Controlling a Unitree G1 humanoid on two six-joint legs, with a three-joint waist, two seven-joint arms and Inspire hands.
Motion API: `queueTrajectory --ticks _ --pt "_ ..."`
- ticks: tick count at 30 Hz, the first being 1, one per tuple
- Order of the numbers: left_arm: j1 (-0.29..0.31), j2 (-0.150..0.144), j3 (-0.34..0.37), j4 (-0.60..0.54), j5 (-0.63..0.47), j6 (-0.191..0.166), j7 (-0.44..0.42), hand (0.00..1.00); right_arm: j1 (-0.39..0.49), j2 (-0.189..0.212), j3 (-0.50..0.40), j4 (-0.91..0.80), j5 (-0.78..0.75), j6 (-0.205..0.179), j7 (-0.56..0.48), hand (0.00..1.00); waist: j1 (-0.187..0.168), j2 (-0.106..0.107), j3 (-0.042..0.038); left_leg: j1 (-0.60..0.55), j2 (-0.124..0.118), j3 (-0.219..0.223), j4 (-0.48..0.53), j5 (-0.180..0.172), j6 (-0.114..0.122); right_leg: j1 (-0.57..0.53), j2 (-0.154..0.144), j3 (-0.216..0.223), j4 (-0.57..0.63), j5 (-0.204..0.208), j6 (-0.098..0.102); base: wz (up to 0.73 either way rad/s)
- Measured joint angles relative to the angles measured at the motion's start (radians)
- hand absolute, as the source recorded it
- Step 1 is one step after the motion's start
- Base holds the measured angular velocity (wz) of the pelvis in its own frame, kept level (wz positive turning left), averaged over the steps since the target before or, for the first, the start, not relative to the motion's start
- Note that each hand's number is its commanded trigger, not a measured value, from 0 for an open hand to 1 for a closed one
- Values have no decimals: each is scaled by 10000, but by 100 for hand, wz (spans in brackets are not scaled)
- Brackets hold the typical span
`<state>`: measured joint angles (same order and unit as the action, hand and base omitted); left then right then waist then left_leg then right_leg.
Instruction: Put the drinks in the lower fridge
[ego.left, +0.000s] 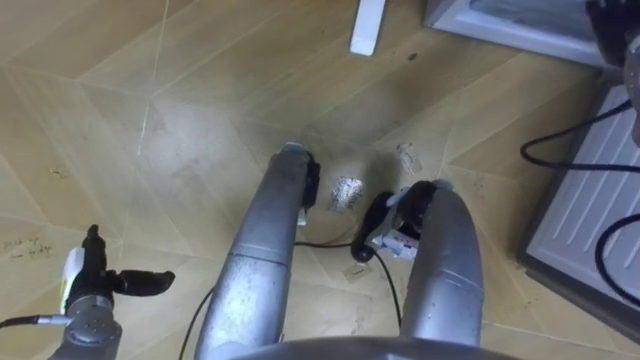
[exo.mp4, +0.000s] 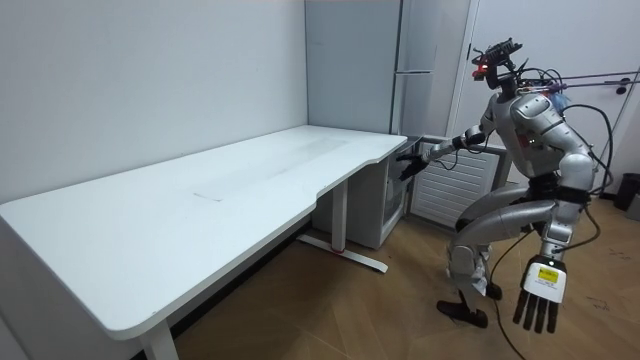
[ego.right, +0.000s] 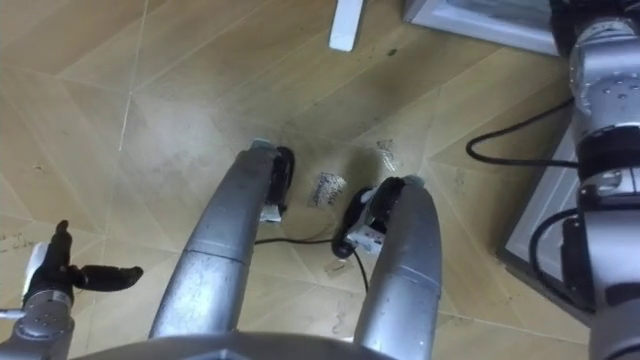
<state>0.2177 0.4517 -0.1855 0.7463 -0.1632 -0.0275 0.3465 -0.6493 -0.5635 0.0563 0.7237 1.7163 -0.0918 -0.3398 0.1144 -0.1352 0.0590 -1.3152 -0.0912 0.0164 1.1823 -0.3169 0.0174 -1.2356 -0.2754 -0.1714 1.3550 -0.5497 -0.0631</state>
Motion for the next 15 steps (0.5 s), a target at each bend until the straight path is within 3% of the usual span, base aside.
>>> queueTrajectory --ticks 2,10,15 --pt "46 -14 72 2 9 2 5 0 -125 -28 67 -467 -263 -168 -17 0 11 28 -15 51 30 -85 0 16 -106 88 49 -115 -9 -8 -102 0" --pt "117 -15 64 6 22 72 6 0 -174 -25 416 -539 -692 -193 -118 0 148 101 -53 74 129 -451 -15 109 -465 230 174 -489 -45 -11 -483 2" --pt "116 -14 65 64 -12 70 3 0 -173 -25 427 -538 -695 -193 -272 0 215 122 -60 104 170 -535 -44 136 -536 305 174 -612 -49 -26 -591 3"
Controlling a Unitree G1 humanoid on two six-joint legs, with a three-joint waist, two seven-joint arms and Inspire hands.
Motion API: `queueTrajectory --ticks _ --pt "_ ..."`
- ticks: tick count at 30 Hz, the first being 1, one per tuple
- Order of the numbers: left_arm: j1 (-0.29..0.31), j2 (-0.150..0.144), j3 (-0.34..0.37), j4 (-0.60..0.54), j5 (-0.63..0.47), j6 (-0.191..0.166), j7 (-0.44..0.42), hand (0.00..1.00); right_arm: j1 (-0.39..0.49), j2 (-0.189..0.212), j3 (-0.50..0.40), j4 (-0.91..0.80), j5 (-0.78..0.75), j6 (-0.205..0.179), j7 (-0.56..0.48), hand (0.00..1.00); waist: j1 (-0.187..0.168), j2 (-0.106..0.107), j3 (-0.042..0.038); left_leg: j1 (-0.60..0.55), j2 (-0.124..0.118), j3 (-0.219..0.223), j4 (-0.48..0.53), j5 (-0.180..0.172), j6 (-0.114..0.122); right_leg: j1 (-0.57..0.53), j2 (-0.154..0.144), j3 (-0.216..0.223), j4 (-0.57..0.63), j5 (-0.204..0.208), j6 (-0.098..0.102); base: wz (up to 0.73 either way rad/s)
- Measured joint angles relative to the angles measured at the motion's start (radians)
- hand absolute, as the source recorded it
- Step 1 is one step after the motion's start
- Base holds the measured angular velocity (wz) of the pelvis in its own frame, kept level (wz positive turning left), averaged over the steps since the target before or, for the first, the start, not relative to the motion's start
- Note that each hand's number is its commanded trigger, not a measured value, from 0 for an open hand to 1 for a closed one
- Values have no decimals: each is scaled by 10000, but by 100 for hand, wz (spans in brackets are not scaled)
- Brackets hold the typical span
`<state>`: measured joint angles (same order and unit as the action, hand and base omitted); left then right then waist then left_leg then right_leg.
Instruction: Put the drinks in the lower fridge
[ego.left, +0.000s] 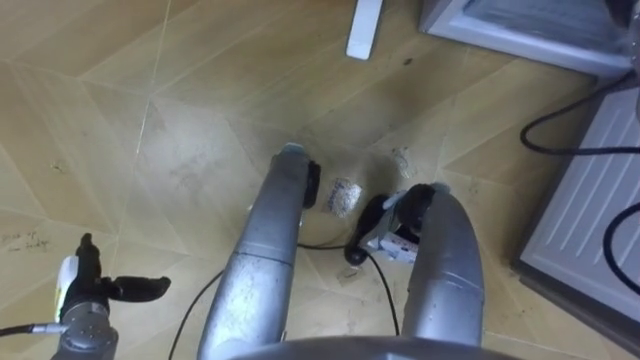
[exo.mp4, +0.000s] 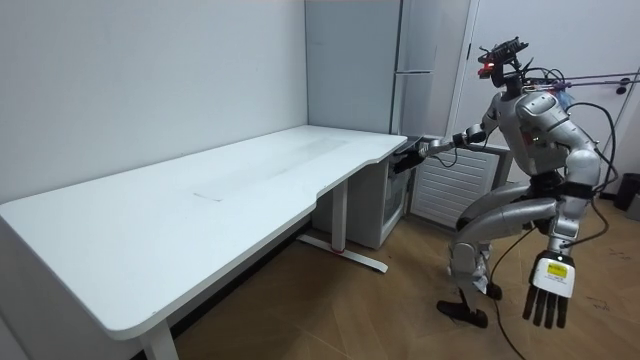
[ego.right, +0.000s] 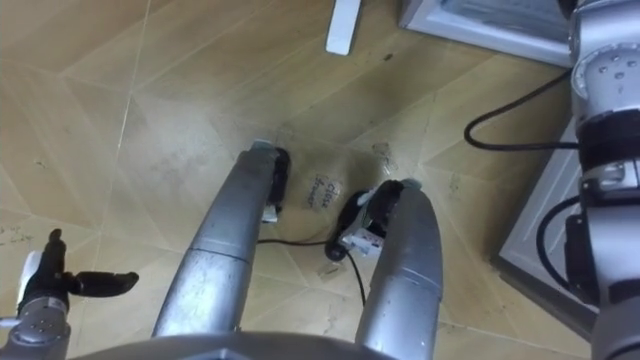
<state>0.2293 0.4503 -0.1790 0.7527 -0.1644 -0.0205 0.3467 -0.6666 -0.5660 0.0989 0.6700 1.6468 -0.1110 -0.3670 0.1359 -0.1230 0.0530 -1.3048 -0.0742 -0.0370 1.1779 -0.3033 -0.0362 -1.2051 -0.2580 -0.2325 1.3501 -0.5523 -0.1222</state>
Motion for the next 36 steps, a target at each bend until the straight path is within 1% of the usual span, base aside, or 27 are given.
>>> queueTrajectory --ticks 4,5,6,8,10,13,15,17,18,20,21,22,24,26,27,28,30,31,32,33,34,35,36 --pt "0 0 0 144 1 2 -16 0 2 1 21 9 -17 0 -1 0 24 0 1 24 13 0 -23 5 -23 24 6 -8 -14 12 -26 -1" --pt "1 0 0 187 1 12 -39 0 2 1 61 36 -26 -1 0 0 74 9 6 54 89 2 -12 3 -20 72 78 -16 -63 17 -35 -10" --pt "0 -1 0 223 1 29 -55 0 6 6 98 52 -27 -1 0 0 107 31 20 92 128 -27 -5 -2 -20 129 145 -32 -118 27 -37 -11" --pt "3 11 -47 350 1 115 -101 0 27 7 391 281 -59 -3 78 0 102 112 24 282 114 -146 -24 -46 -61 409 166 -164 -234 31 -48 -3" --pt "3 84 -196 343 2 202 -234 0 3 7 548 1011 -90 9 642 0 122 152 33 594 101 -209 -246 -88 -111 777 177 -271 -475 9 -18 10" --pt "22 92 -225 391 -1 261 -411 0 54 8 691 1880 -143 111 1401 0 227 194 35 1032 109 -296 -567 -83 -115 1294 209 -420 -893 46 9 4" --pt "-4 143 -224 574 -32 264 -595 0 63 6 788 2549 -187 320 1982 0 264 185 34 1401 124 -336 -867 -65 -95 1680 275 -482 -1261 122 67 0" --pt "-64 216 -239 894 -75 256 -812 0 225 8 868 3400 -439 564 2716 0 354 187 37 1988 123 -386 -1335 -19 -19 2337 326 -600 -1820 220 162 4" --pt "-78 256 -241 965 -72 259 -869 0 245 7 932 3611 -551 623 2874 0 352 187 38 2132 121 -399 -1445 -9 -5 2499 330 -639 -1957 243 171 7" --pt "-235 387 -208 1355 -59 255 -1058 0 383 -5 1089 4173 -1316 745 3468 0 326 174 32 2592 101 -442 -1874 11 27 3023 350 -760 -2472 302 260 7" --pt "-314 387 -179 1492 -66 255 -1103 0 476 -14 1088 4258 -1442 791 3630 0 326 177 35 2723 105 -441 -1970 13 32 3179 372 -777 -2608 321 288 5" --pt "-483 401 -175 1708 -66 257 -1190 0 676 -14 1094 4482 -1671 853 4028 0 325 183 36 3012 114 -444 -2155 18 50 3503 439 -789 -2879 361 367 0" --pt "-576 424 -174 1731 -45 241 -1242 0 720 -16 1103 4945 -2085 1020 4485 0 272 191 37 3401 126 -440 -2421 12 80 3939 489 -844 -3273 409 458 3" --pt "-992 419 -181 1918 34 176 -1490 0 886 -15 1140 5488 -2537 1178 4983 0 238 294 34 3869 112 -520 -2674 32 119 4589 526 -1046 -3747 454 552 14" --pt "-1061 415 -181 1960 37 150 -1570 0 945 -15 1140 5623 -2611 1206 5167 0 240 314 34 4004 119 -519 -2746 31 122 4744 548 -1070 -3871 471 585 11" --pt "-1095 388 -183 1981 78 143 -1690 0 1076 -16 1139 5900 -2804 1262 5545 0 217 387 30 4259 144 -517 -2896 30 128 5069 609 -1115 -4142 512 661 4" --pt "-1110 258 -180 2174 288 213 -1862 0 1377 -24 1123 6261 -3046 1325 6018 0 225 514 17 4759 182 -512 -3225 -37 247 5583 719 -1124 -4580 590 789 0" --pt "-1142 127 -181 2321 402 358 -1987 0 1683 -32 1136 6388 -3258 1361 6302 0 242 663 3 5079 296 -501 -3395 -59 285 5955 872 -1128 -4935 683 861 -9" --pt "-1261 -6 -178 2518 400 478 -2109 0 2113 -26 1132 6448 -3524 1383 6577 0 278 806 -65 5406 317 -522 -3650 -63 292 6323 959 -1171 -5366 844 891 -9" --pt "-1266 -51 -177 2590 411 513 -2147 0 2321 -10 1129 6441 -3689 1410 6694 0 283 871 -82 5552 330 -532 -3787 -52 310 6499 1020 -1223 -5552 909 905 -6" --pt "-1326 -124 -176 2742 409 510 -2255 0 2814 80 1130 6479 -4006 1459 6887 0 280 943 -100 5913 324 -487 -4060 -26 348 6851 1044 -1238 -5848 994 942 0" --pt "-1407 -221 -177 3005 416 492 -2288 0 3295 256 1133 6476 -4204 1496 6977 0 286 980 -133 6274 313 -390 -4322 -6 379 7153 1037 -1183 -6080 1035 999 -4" --pt "-1434 -279 -176 3105 423 492 -2301 0 3510 337 1133 6472 -4312 1532 7015 0 276 1015 -155 6416 312 -357 -4434 1 393 7285 1037 -1183 -6192 1067 1023 -8"
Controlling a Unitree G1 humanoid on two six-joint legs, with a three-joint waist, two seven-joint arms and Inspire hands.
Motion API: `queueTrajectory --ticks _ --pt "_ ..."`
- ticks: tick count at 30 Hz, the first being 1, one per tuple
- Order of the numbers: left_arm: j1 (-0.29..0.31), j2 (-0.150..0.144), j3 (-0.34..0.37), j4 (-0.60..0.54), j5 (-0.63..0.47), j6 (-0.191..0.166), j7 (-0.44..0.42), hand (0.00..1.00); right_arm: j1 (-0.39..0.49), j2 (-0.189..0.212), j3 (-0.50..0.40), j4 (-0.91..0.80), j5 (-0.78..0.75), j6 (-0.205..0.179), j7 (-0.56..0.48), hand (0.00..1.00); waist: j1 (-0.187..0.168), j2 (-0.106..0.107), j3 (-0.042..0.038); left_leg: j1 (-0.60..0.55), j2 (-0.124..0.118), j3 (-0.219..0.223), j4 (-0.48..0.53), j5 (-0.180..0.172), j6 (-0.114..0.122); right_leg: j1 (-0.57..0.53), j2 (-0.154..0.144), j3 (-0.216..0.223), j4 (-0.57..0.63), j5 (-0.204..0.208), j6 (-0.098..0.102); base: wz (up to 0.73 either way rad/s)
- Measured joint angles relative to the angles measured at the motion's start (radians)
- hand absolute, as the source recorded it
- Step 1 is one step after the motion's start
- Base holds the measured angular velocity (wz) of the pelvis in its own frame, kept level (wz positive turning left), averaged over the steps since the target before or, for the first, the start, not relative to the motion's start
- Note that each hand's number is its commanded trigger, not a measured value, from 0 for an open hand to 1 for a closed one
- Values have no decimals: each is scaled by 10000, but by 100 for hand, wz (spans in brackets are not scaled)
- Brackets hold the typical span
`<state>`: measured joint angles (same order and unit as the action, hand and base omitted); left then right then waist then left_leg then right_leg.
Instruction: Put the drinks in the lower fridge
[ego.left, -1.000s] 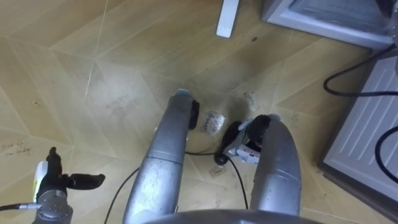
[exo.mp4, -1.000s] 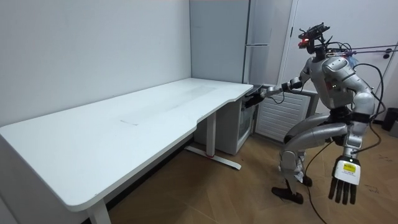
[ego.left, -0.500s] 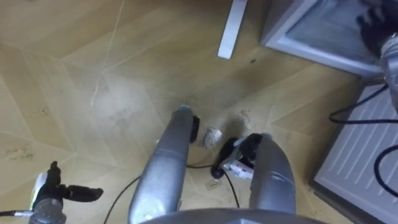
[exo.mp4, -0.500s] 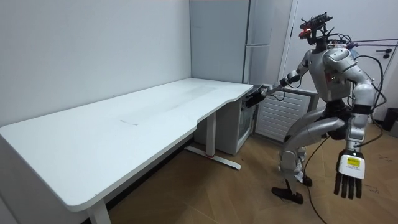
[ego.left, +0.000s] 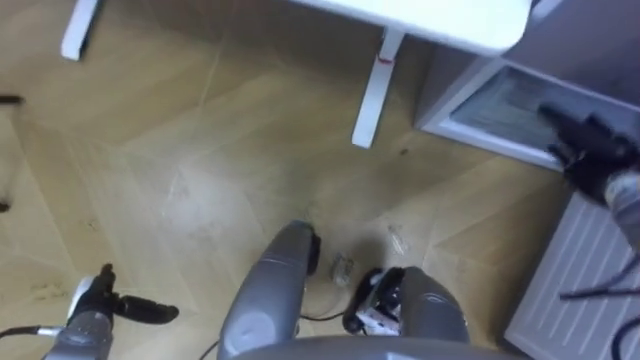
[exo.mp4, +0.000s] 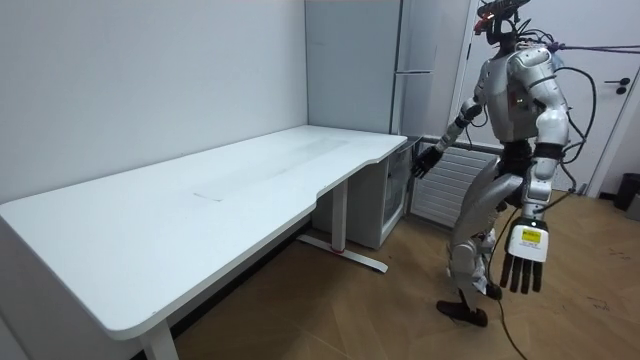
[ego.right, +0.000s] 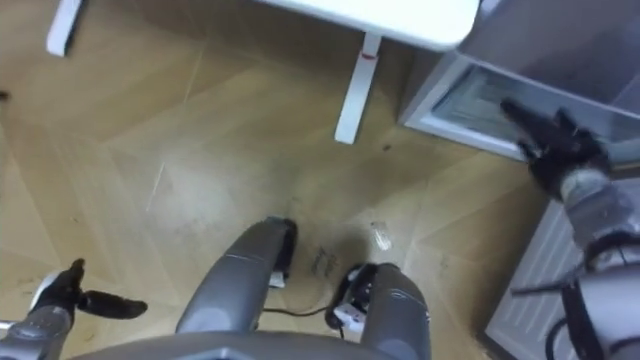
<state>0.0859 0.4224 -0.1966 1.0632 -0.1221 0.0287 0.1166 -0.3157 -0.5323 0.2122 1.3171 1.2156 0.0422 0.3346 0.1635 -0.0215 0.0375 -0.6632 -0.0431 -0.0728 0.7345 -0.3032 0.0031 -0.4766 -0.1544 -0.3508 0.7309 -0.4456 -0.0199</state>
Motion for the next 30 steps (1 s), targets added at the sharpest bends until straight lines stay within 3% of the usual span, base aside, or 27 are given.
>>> queueTrajectory --ticks 2,7,10,13,17,22,25,30 --pt "-21 -250 1 184 128 -30 -17 0 738 405 3 205 -301 38 195 0 -208 97 -65 618 -29 94 -599 138 72 540 -3 25 -524 154 102 -2" --pt "58 -618 32 584 624 -326 7 0 2203 1100 -29 480 -520 41 395 0 -483 84 -105 2057 -3 319 -1732 359 82 1883 173 90 -1849 561 200 -11" --pt "440 -849 397 539 1189 -350 61 0 3120 1706 -472 428 -518 34 397 0 -782 -43 -264 2939 22 303 -2484 501 56 2831 382 68 -2880 889 271 -4" --pt "673 -1189 432 543 1462 -367 83 0 3760 2139 -552 409 -771 16 412 0 -860 -88 -283 3809 144 501 -3025 516 47 3739 589 184 -3724 1255 300 -21" --pt "878 -1446 720 406 1785 -520 103 0 4205 2736 -591 373 -1236 22 440 0 -1016 -206 -325 4463 151 529 -3293 522 46 4474 715 213 -4351 1436 360 -2" --pt "1072 -1853 1209 240 1946 -503 269 0 4501 2930 -645 127 -2175 20 287 0 -1126 -97 -313 5061 142 569 -3555 525 60 5096 754 236 -4774 1649 431 -2" --pt "1086 -1916 1640 410 2040 -491 299 0 4567 3149 -1057 223 -2991 36 230 0 -1230 -78 -314 5393 146 621 -3792 532 73 5328 752 315 -4780 1658 436 -9" --pt "1196 -2174 2391 605 2256 -288 312 0 4553 3298 -1382 372 -4329 43 -8 0 -1322 -34 -331 5651 308 1028 -3910 550 83 5381 860 771 -4818 1783 382 -24"
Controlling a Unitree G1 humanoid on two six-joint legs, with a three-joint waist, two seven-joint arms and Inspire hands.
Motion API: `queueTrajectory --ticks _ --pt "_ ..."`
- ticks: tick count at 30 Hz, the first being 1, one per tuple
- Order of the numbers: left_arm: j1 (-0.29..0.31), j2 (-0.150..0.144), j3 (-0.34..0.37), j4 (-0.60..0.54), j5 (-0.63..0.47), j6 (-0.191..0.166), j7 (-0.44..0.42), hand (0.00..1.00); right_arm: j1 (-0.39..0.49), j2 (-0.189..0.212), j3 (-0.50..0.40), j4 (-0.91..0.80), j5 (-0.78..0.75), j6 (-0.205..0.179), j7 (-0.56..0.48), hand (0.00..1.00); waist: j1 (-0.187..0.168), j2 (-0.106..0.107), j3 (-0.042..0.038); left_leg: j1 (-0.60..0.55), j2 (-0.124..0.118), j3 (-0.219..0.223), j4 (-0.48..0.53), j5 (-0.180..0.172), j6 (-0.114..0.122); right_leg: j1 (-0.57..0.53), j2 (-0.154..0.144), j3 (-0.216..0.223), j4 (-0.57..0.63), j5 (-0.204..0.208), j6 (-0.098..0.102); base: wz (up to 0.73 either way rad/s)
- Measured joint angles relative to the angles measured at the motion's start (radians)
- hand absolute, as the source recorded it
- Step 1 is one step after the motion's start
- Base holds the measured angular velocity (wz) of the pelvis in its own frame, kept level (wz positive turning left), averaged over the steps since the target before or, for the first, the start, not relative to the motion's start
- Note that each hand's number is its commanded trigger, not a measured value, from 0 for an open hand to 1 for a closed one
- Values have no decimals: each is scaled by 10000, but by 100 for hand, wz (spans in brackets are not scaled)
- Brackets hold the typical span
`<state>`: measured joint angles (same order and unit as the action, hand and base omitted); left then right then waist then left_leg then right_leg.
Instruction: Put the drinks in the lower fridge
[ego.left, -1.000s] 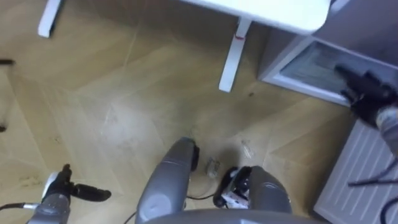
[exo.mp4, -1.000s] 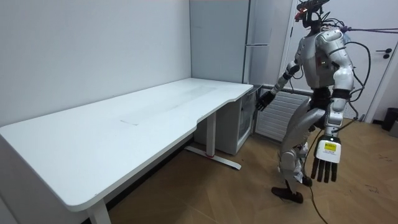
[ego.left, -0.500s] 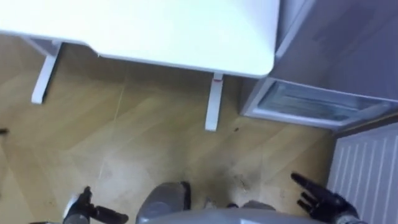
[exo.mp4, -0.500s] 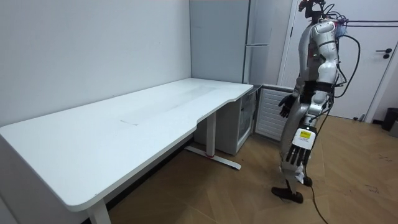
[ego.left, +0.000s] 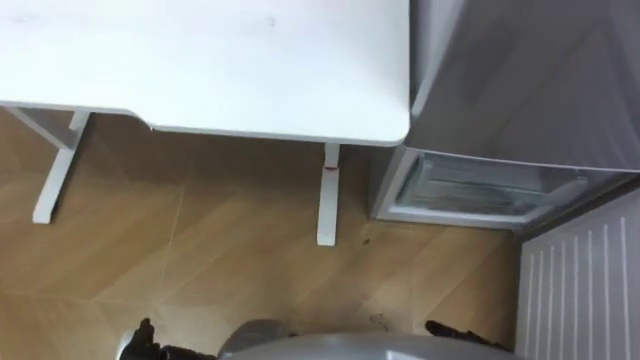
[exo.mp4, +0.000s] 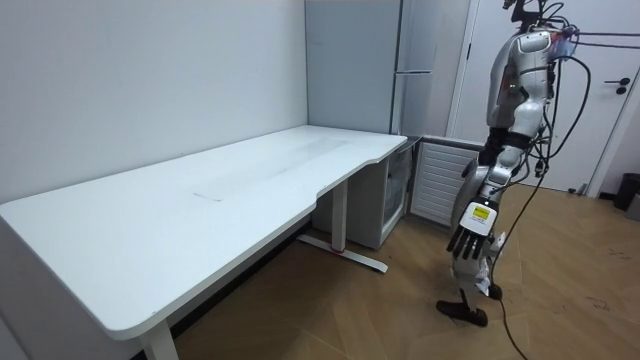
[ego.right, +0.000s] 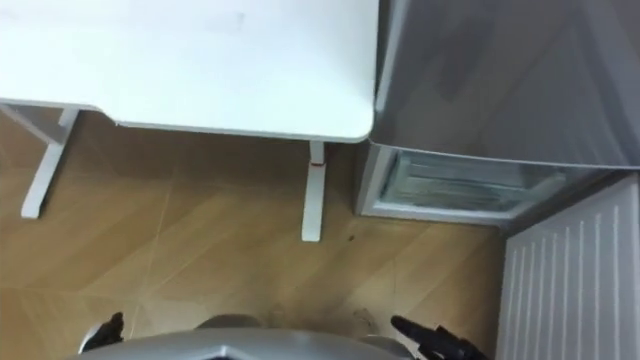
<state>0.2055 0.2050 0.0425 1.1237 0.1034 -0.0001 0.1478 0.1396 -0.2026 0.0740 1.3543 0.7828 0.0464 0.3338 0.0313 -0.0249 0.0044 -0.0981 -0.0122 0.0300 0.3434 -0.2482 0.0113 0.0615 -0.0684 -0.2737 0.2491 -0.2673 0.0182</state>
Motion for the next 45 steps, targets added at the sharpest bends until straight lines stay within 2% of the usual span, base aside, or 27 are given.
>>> queueTrajectory --ticks 5,7,11,14,18,22,24,26,27,29,31,34,35,38,41,45 --pt "-189 -112 327 5 166 363 -3 0 -40 48 -210 16 -654 195 -362 0 -47 -24 14 231 124 228 -74 16 -25 185 111 278 -143 127 -47 -17" --pt "-203 -135 347 2 182 427 -6 0 -41 50 -349 15 -912 200 -413 0 -55 -86 46 284 145 239 -74 21 -36 276 147 295 -244 159 -61 -2" --pt "-205 -260 379 -1 285 487 -45 0 -90 67 -577 20 -1290 208 -601 0 -49 -108 58 481 194 377 -194 58 -85 352 201 496 -385 206 -85 -10" --pt "-171 -348 377 5 286 672 -51 0 -91 99 -593 -2 -1298 214 -702 0 -81 -144 35 606 202 460 -308 63 -94 437 211 573 -551 214 -95 -9" --pt "-191 -352 381 3 279 673 -132 0 -195 98 -695 1 -1867 197 -723 0 -98 -225 7 714 209 540 -374 73 -105 448 227 774 -623 242 -92 -11" --pt "-470 -343 396 0 283 641 -301 0 -462 94 -915 -261 -2846 202 -989 0 -245 -339 -13 764 195 607 -410 72 -105 499 224 831 -627 257 -86 -3" --pt "-613 -341 451 -11 286 619 -324 0 -473 61 -1211 -710 -3412 207 -1085 0 -273 -395 34 874 200 666 -468 72 -105 541 225 921 -624 265 -91 -12" --pt "-706 -275 663 -41 274 572 -433 0 -475 -101 -1524 -1485 -4035 208 -1294 0 -348 -418 48 1025 216 804 -564 71 -105 582 226 1055 -615 269 -87 -17" --pt "-739 -225 677 -42 267 571 -464 0 -483 -157 -1574 -1705 -4161 190 -1405 0 -371 -367 76 1036 221 824 -583 69 -105 580 228 1075 -617 272 -84 -11" --pt "-900 -45 700 -41 278 481 -462 0 -532 -390 -1885 -2536 -4388 170 -1848 0 -518 -445 47 1071 215 824 -704 67 -103 551 227 1084 -595 286 -73 -5" --pt "-895 6 736 -69 310 357 -423 0 -539 -543 -2253 -3308 -4716 147 -2211 0 -554 -437 34 1089 222 896 -713 66 -101 517 224 1095 -588 301 -71 -12" --pt "-726 12 1126 -284 841 258 -431 0 -454 -683 -2898 -5162 -6120 193 -2701 0 -670 -499 38 1089 249 1056 -807 71 -102 344 240 1297 -491 305 -72 -18" --pt "-523 40 1318 -539 901 250 -428 0 -369 -759 -3062 -6036 -6395 111 -2865 0 -759 -478 -1 1114 249 1091 -853 73 -102 320 242 1341 -479 305 -72 -16" --pt "-290 104 1677 -710 1122 250 -432 0 -336 -873 -3508 -7155 -6764 -25 -3323 0 -807 -576 -56 1115 247 1124 -865 75 -102 274 239 1380 -453 305 -71 -6" --pt "33 126 1974 -1047 1345 295 -406 0 -167 -981 -4096 -8474 -7347 -5 -3980 0 -895 -803 -89 1118 230 1135 -884 78 -99 258 224 1424 -464 305 -71 -1" --pt "303 49 1967 -1050 1633 489 -405 0 -54 -1054 -4734 -9901 -7585 -31 -4797 0 -1106 -832 -97 1173 211 1194 -931 79 -97 245 212 1570 -476 318 -48 -9"
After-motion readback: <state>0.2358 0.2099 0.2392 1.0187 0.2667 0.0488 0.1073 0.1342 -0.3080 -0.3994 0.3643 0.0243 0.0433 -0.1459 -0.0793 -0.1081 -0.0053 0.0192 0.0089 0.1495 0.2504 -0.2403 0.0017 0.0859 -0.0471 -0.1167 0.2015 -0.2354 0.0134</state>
